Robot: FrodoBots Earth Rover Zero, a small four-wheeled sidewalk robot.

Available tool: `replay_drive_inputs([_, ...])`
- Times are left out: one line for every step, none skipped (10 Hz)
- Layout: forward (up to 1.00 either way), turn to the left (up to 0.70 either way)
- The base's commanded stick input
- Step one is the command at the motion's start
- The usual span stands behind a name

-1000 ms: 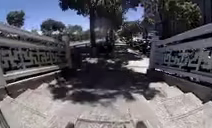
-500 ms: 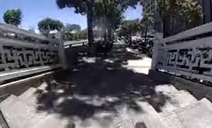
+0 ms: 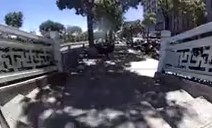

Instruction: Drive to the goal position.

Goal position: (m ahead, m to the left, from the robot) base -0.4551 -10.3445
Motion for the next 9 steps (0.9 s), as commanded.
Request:
replay_drive_inputs([0.7,-0.11])
replay_drive_inputs([0.7,-0.14])
replay_drive_inputs([0.7,-0.1])
replay_drive_inputs([0.7,0.0])
replay_drive_inputs([0.7,0.0])
replay_drive_inputs([0.7,0.0])
replay_drive_inputs([0.7,0.0])
replay_drive_inputs([0.7,0.0])
replay_drive_inputs([0.7,0.0])
